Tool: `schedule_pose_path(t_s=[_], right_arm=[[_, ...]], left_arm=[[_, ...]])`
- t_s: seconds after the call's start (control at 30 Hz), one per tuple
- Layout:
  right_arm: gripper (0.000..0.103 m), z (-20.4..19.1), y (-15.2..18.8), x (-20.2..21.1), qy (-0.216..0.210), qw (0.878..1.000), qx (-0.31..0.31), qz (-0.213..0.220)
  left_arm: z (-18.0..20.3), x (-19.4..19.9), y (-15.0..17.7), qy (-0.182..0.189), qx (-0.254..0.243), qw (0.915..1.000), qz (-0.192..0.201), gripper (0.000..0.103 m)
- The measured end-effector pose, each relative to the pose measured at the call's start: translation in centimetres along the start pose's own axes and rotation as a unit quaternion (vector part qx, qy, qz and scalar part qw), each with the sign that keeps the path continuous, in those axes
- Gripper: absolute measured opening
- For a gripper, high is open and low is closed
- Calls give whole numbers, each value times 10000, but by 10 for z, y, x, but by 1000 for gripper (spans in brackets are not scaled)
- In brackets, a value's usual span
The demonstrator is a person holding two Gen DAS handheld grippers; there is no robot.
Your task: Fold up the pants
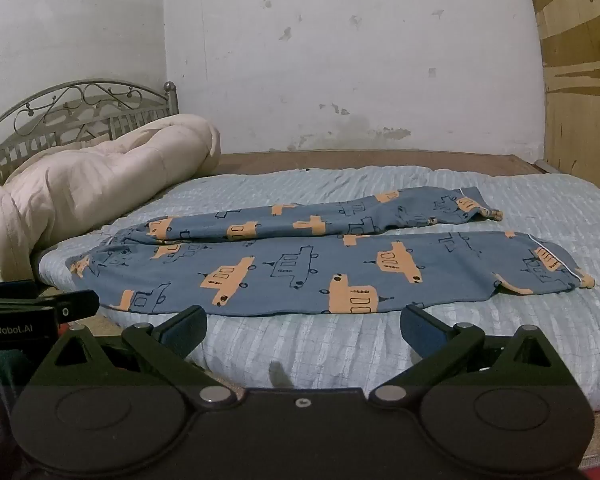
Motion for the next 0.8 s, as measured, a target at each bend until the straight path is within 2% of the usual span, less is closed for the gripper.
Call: schedule_pose_path(t_s=[0.8], right_arm=[[102,0,0,1,-5,10000,-12,-11]], left_arm=[[-4,4,-3,-7,-19,10000,66,102]])
Point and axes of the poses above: each gripper's, at about its wrist camera, not at the fingertips, and x roughly against the way its jaws point, z to its right, y to its underside, the point moved 10 cm from there along -x, roughly the way its jaws point, and after that the axes turned 11 degrees about -y, right-handed, at the moved point
